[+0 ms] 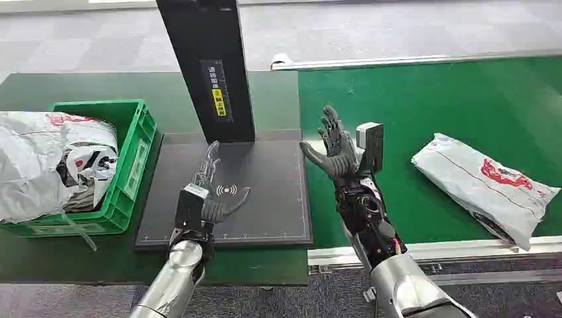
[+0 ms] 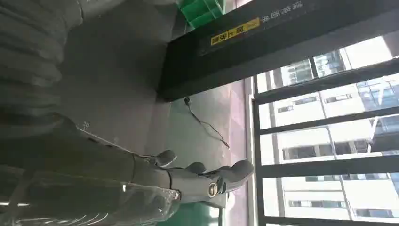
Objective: Moved the parcel from conveyor to table for the left to box.
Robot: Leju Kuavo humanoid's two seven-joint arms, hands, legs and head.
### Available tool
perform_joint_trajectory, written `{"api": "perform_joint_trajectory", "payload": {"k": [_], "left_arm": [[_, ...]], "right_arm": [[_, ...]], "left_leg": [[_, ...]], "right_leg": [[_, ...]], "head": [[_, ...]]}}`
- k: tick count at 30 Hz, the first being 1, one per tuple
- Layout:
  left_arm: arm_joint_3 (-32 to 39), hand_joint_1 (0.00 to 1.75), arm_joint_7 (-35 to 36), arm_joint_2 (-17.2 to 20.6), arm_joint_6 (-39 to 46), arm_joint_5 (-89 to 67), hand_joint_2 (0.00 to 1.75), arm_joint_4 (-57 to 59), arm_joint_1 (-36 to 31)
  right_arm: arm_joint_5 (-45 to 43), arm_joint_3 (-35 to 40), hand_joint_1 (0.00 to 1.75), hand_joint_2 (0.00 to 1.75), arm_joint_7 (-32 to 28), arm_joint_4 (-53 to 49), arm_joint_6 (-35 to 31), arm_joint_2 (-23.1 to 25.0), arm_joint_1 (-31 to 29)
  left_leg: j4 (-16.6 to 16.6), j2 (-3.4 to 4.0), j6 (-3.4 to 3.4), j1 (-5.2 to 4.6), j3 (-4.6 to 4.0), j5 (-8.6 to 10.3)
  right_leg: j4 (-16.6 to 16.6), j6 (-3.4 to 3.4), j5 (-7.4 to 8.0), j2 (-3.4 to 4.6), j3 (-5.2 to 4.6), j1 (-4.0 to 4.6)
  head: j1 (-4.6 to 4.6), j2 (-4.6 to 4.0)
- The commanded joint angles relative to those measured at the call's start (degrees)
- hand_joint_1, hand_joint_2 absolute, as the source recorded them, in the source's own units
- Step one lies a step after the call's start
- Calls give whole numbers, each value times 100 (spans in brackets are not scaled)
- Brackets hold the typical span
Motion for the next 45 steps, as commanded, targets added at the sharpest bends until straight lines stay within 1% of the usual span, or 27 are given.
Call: {"api": "perform_joint_trajectory", "payload": {"k": [1,6,9,11,12,13,14,16,17,19,24,27,28,32,33,34,35,36,37,40,42,43,44,45], "left_arm": [[87,0,35,25,-7,-48,175,280,-97],[132,0,20,23,-7,-62,175,267,-91],[158,0,27,19,-33,-76,175,182,-71],[179,0,44,24,-52,-88,175,119,-63],[191,0,83,24,-58,-118,175,65,-44],[205,0,112,19,-63,-146,175,23,-23],[212,0,129,17,-74,-167,175,-30,1],[211,0,148,20,-86,-201,175,-75,12],[223,0,154,22,-102,-210,175,-81,9],[235,0,161,18,-115,-223,175,-74,5],[239,0,160,16,-119,-233,175,-56,0],[239,0,160,16,-119,-233,175,-56,0],[244,0,161,18,-110,-238,175,-59,3],[321,0,180,95,-10,-238,175,-147,125],[326,0,179,106,-5,-235,175,-170,149],[325,0,177,126,15,-225,175,-246,199],[340,0,189,133,53,-210,175,-318,245],[350,0,222,155,104,-185,175,-439,337],[350,0,246,166,120,-175,175,-497,373],[338,0,371,238,155,-110,175,-814,569],[323,0,392,261,144,-102,175,-884,613],[323,0,392,261,144,-102,175,-884,613],[321,0,396,257,144,-100,175,-880,607],[321,0,396,257,144,-100,175,-880,607]], "right_arm": [[32,-69,0,175,20,87,14,-44,-43],[101,1,0,175,9,195,9,-44,-152],[758,237,0,175,-182,36,-344,-239,-176],[1086,164,0,175,-144,-197,-561,-385,-98],[1505,84,0,175,-16,-478,-848,-507,8],[1937,-3,0,175,236,-628,-1075,-609,57],[2176,-179,0,175,407,-773,-1158,-716,103],[2447,-453,0,175,568,-936,-1270,-905,169],[2630,-671,0,175,631,-1016,-1251,-983,220],[2775,-882,0,175,613,-1050,-1100,-958,253],[2888,-938,0,175,601,-1019,-1089,-851,257],[2888,-938,0,175,601,-1019,-1089,-851,257],[3020,-954,0,175,655,-1004,-1163,-854,253],[3921,-972,0,175,1042,-643,-1530,-1390,155],[4070,-973,0,175,1094,-562,-1619,-1445,143],[4575,-921,0,175,1265,-391,-1794,-1581,105],[5313,-695,0,175,1623,-267,-2119,-1768,72],[5606,-774,0,175,1864,-206,-2159,-1881,79],[5789,-789,0,175,1997,-181,-2090,-1933,76],[6632,-877,0,175,2514,-61,-1525,-2153,-13],[6770,-1019,0,175,2514,-50,-1377,-2176,-43],[6770,-1019,0,175,2514,-50,-1377,-2176,-43],[6781,-1019,0,175,2513,-54,-1376,-2160,-45],[6781,-1019,0,175,2513,-54,-1376,-2160,-45]], "left_leg": [[-10,-4,3,-1,16,0],[-4,1,2,-1,7,0],[-3,0,2,-2,5,0],[-3,-5,3,-2,7,0],[-1,-11,3,-1,1,1],[-1,-9,3,-1,1,1],[-3,-17,4,0,4,1],[-2,-22,4,0,1,3],[-3,-25,5,-1,5,2],[-4,-30,6,-1,8,2],[0,-6,2,-3,5,-1],[-1,-10,1,-3,6,2],[1,-9,1,0,3,1],[-4,-15,6,-1,14,1],[-2,-11,5,-2,12,0],[-5,-18,8,-2,17,1],[-6,-16,8,-3,17,1],[-4,-17,7,-3,14,0],[1,-15,5,-2,7,-1],[-9,-15,8,-8,21,-2],[-11,-16,7,-13,24,-2],[-1,-15,4,-13,8,-3],[-4,-6,3,-12,14,-3],[-1,-13,4,-12,8,-1]], "right_leg": [[-11,-2,0,-3,18,0],[-4,-2,0,1,7,0],[-3,-1,0,1,5,-1],[-4,-1,-1,-4,9,-1],[-3,0,-1,-10,6,-1],[-2,0,-1,-7,4,-1],[-7,0,-2,-15,11,1],[-6,1,-2,-19,9,0],[-8,1,-3,-21,15,-1],[-10,1,-3,-26,20,-1],[-3,-1,1,-4,9,-4],[-2,-2,0,-10,8,-4],[-2,-1,1,-8,5,-1],[-10,2,0,-14,18,-1],[-7,2,0,-10,16,-3],[-13,3,0,-16,25,-2],[-15,3,2,-13,25,-3],[-13,3,1,-14,24,-3],[-7,2,1,-13,17,-2],[-17,1,2,-10,31,-8],[-18,0,1,-11,34,-13],[-3,0,-1,-10,15,-14],[-6,-1,1,-3,18,-13],[-3,0,1,-11,13,-14]], "head": [[0,2],[0,2],[0,2],[0,0],[0,2],[0,2],[-2,2],[-2,2],[0,0],[-2,2],[-2,2],[-2,2],[-2,2],[-2,0],[-4,2],[-2,2],[-2,0],[-2,2],[0,2],[-2,0],[0,2],[-2,2],[-4,2],[-2,2]]}}
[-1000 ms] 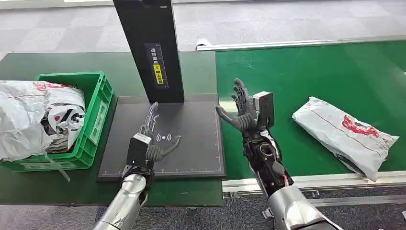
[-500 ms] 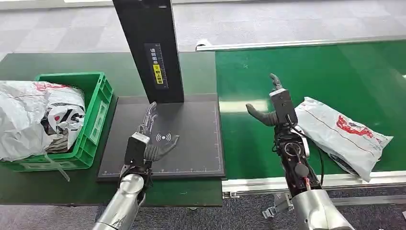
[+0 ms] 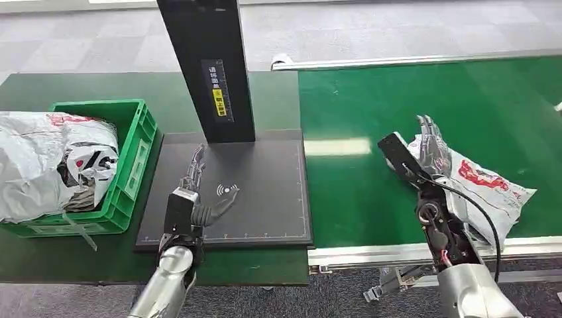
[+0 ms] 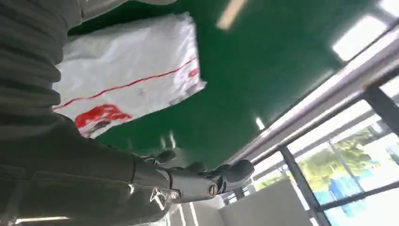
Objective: Moved the parcel from conveyor to table for the left to box.
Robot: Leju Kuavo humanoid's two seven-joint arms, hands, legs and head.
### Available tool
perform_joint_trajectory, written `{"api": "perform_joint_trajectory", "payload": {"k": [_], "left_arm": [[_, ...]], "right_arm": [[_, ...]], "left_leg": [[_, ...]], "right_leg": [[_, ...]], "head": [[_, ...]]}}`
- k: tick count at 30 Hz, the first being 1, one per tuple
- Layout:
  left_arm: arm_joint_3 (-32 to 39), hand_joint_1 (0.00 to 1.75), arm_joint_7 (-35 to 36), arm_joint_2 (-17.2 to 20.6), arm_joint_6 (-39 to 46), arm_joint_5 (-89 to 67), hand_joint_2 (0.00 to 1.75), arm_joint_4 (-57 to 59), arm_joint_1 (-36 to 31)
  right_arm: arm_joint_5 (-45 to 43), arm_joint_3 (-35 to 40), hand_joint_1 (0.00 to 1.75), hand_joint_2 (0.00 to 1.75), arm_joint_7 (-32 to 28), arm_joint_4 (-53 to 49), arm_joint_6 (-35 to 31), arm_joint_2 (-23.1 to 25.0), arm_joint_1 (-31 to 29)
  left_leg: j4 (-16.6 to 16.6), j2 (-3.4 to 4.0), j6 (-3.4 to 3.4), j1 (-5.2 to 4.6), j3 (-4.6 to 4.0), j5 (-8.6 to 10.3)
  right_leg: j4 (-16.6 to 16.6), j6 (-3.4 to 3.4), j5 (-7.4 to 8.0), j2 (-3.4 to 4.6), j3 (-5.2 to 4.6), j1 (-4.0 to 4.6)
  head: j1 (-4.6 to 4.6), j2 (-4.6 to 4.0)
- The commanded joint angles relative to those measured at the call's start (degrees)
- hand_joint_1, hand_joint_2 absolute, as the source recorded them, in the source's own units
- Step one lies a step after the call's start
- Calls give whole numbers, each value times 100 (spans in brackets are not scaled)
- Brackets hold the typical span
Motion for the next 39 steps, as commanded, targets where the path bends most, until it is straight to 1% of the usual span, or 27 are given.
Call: {"api": "perform_joint_trajectory", "payload": {"k": [1,3,5,6,7,9,10,13,14,16,18,25,39], "left_arm": [[50,0,115,167,4,41,175,-270,174],[50,0,115,167,4,41,175,-270,174],[28,0,125,180,-17,44,175,-330,245],[11,0,144,193,-37,43,175,-396,315],[13,0,145,197,-45,43,175,-431,369],[66,0,198,191,-53,38,175,-647,525],[91,0,235,190,-62,24,175,-718,573],[145,0,277,196,-93,-4,175,-793,622],[148,0,292,197,-106,-17,175,-779,620],[146,0,301,189,-119,-23,175,-711,611],[119,0,316,172,-103,-56,175,-683,620],[69,0,359,140,-76,-106,175,-772,724],[69,0,359,140,-76,-106,175,-772,724]], "right_arm": [[469,-178,0,175,227,618,341,-300,-345],[469,-178,0,175,227,618,341,-300,-345],[811,-130,0,175,627,643,929,-438,-279],[1219,-14,0,175,790,602,1262,-653,-155],[1255,-90,0,175,764,601,1280,-724,-73],[1453,-245,0,175,695,664,1278,-825,-29],[1523,-346,0,175,665,709,1350,-850,-38],[1710,-489,0,175,610,949,1729,-1008,-130],[1735,-510,0,175,615,1046,1964,-1072,-141],[1792,-494,0,175,612,1262,2391,-1207,-95],[1830,-491,0,175,619,1390,2602,-1264,8],[1894,-472,0,175,790,1523,2648,-1172,31],[1894,-472,0,175,790,1523,2648,-1172,31]], "left_leg": [[-7,2,1,-1,14,-1],[-6,5,2,-1,13,-2],[-6,12,3,-1,14,-2],[-8,8,3,-1,14,-1],[-9,8,3,0,16,-1],[-18,-22,6,2,25,2],[-11,-20,5,1,21,0],[-4,-7,4,-3,6,-4],[-4,-4,3,-5,4,-4],[-8,-12,4,-4,12,-3],[-9,-21,5,-3,12,-1],[-5,2,5,-3,9,-6],[-5,1,5,-4,7,-5]], "right_leg": [[-6,-5,0,4,12,0],[-6,-4,1,9,11,-1],[-6,-3,2,10,10,0],[-8,-2,2,6,11,0],[-10,-3,2,6,14,1],[-26,0,-2,-23,35,3],[-16,0,-4,-20,27,2],[-7,0,-4,-9,12,-2],[-6,0,-3,-5,7,-4],[-10,-2,-4,-15,18,-3],[-13,-2,-4,-22,20,-3],[-8,1,-3,-2,8,-3],[-7,0,-2,-1,6,-4]], "head": [[2,0],[2,-2],[2,0],[2,-2],[0,0],[0,0],[2,0],[2,0],[2,0],[2,-2],[2,0],[0,0],[2,-2]]}}
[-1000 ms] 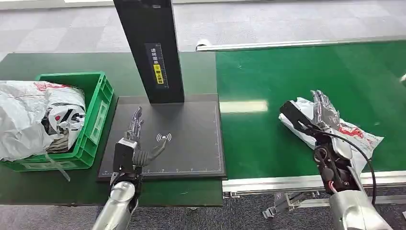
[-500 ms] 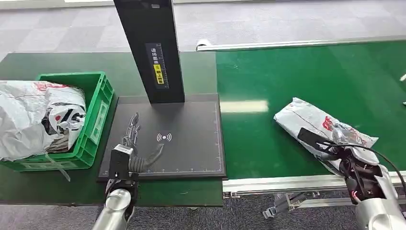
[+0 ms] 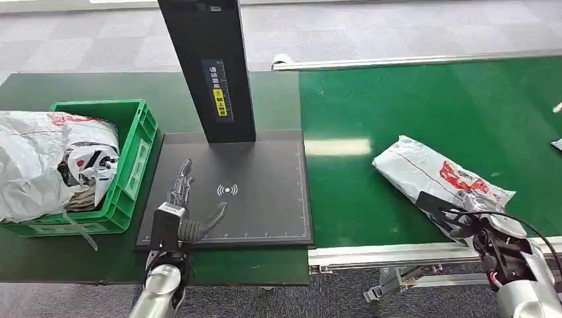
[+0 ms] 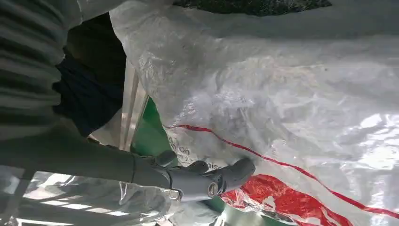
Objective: Moved the parcel from conveyor to table for the left to box.
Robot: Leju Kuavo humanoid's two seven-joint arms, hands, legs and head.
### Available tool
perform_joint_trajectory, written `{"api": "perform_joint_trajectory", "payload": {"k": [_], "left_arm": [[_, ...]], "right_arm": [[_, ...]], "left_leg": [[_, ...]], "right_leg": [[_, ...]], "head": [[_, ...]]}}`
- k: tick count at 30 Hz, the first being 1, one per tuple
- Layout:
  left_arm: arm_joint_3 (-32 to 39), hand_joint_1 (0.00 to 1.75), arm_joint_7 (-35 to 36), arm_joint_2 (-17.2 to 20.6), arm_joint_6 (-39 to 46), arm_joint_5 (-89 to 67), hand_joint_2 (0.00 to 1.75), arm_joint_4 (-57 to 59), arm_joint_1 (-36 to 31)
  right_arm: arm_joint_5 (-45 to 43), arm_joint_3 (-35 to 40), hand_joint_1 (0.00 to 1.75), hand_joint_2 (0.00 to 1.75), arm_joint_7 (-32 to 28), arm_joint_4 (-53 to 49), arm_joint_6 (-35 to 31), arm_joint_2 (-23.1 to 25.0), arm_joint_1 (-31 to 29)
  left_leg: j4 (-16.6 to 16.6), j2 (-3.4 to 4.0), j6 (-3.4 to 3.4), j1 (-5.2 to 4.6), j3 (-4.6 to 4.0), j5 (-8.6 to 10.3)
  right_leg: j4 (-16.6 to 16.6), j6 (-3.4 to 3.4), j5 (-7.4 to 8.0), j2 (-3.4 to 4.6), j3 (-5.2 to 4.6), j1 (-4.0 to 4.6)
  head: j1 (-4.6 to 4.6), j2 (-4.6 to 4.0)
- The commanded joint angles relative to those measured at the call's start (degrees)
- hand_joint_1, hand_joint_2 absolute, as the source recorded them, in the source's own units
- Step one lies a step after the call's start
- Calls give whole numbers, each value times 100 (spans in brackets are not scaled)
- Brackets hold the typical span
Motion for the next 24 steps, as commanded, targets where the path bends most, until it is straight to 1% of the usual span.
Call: {"api": "perform_joint_trajectory", "payload": {"k": [1,4,9,14,20,21,24], "left_arm": [[-5,0,38,39,-11,-3,175,88,-1],[-5,0,38,39,-11,-3,175,88,-1],[-60,0,57,30,-45,-15,175,215,-61],[-157,0,45,65,-3,-1,175,337,-126],[-248,0,61,109,18,82,175,294,-92],[-226,0,62,95,-18,138,175,239,-49],[-239,0,62,107,-61,153,175,180,0]], "right_arm": [[10,-87,0,175,9,366,31,87,-168],[10,-87,0,175,9,366,31,87,-168],[20,-61,0,175,46,290,206,26,-37],[-131,-30,0,175,-147,293,369,-55,62],[-349,138,0,175,-374,224,552,-84,104],[-530,301,175,175,-823,231,914,-94,57],[-791,565,175,175,-945,223,1107,-10,36]], "left_leg": [[-8,5,0,0,17,-3],[-5,3,0,0,10,-2],[-11,1,2,1,20,-2],[-12,-10,2,1,21,0],[-9,-1,1,1,15,0],[-12,-3,1,-1,20,0],[-6,5,1,-1,15,-2]], "right_leg": [[-8,-4,-1,7,15,0],[-6,-3,0,4,9,1],[-14,-4,1,3,21,1],[-16,-4,-1,-9,26,2],[-11,-4,0,-1,16,1],[-13,-4,0,-2,20,-1],[-7,-3,0,5,13,-1]], "head": [[2,0],[2,0],[2,0],[2,0],[0,0],[2,-2],[0,-2]]}}
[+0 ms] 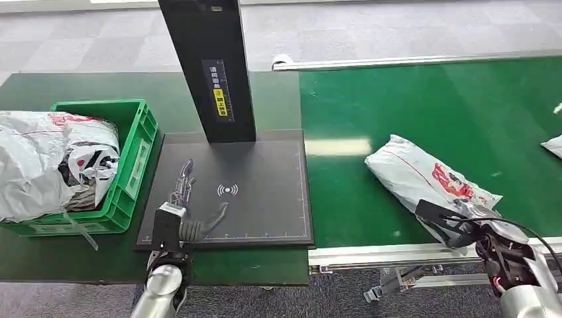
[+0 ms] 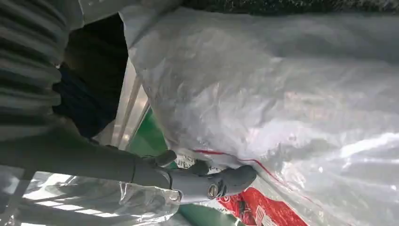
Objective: Moved the parcel from conveyor to table for the left to box.
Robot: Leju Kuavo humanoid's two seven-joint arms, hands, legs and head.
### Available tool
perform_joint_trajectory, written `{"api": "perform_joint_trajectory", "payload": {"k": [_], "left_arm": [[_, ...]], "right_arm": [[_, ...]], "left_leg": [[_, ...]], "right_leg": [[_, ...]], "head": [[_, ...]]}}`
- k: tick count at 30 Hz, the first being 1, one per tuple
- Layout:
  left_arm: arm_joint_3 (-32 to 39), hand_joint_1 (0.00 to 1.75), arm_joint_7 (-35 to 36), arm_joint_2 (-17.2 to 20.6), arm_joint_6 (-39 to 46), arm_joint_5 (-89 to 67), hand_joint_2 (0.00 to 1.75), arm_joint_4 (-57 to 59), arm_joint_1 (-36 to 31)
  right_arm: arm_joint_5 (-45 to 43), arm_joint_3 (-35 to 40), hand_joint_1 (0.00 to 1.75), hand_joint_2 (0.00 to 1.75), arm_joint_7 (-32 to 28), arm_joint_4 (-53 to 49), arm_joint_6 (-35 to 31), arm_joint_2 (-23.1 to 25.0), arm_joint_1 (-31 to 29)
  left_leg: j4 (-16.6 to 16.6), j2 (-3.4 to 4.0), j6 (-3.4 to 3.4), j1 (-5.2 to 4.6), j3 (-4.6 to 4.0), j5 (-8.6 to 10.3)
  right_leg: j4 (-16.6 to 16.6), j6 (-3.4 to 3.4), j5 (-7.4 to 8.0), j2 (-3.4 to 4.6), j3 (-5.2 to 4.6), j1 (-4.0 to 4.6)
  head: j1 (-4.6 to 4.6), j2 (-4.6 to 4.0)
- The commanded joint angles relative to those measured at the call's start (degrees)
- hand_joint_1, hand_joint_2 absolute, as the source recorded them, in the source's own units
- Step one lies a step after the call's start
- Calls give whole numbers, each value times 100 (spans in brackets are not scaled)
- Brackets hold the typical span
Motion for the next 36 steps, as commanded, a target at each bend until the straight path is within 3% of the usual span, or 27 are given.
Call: {"api": "perform_joint_trajectory", "payload": {"k": [1,9,13,27,30,32,36], "left_arm": [[-166,0,36,119,-78,111,175,163,-9],[-85,0,23,144,-42,180,175,116,45],[-41,0,0,156,-44,187,175,33,58],[-35,0,0,160,-47,187,175,19,52],[92,0,-45,190,-1,217,175,-290,223],[151,0,-50,163,-87,213,175,-411,295],[126,0,-90,153,-190,175,175,-235,193]], "right_arm": [[-573,624,175,175,-713,165,714,109,-113],[-944,1221,175,175,-1015,96,904,315,-406],[-1016,1525,175,175,-1165,99,644,418,-669],[-1025,1543,175,175,-1160,118,661,426,-704],[-1437,1296,175,175,-1955,-375,-861,885,-812],[-1504,1243,175,175,-1913,-892,-1253,1075,-793],[-1499,1154,175,175,-1871,-1403,-1628,1077,-562]], "left_leg": [[-11,11,1,1,20,-2],[-14,18,-2,5,34,0],[-10,22,0,2,31,-3],[-8,18,0,-1,24,-1],[-5,15,0,0,21,-2],[-4,67,-1,-4,21,-10],[-11,72,-3,0,30,-6]], "right_leg": [[-14,-5,3,12,19,2],[-15,-7,6,19,30,6],[-9,-5,4,24,26,3],[-5,-5,4,21,21,1],[-3,-4,3,17,19,1],[5,-7,10,70,2,-2],[0,-11,7,67,11,3]], "head": [[0,0],[0,0],[2,-2],[0,0],[0,0],[2,0],[0,-2]]}}
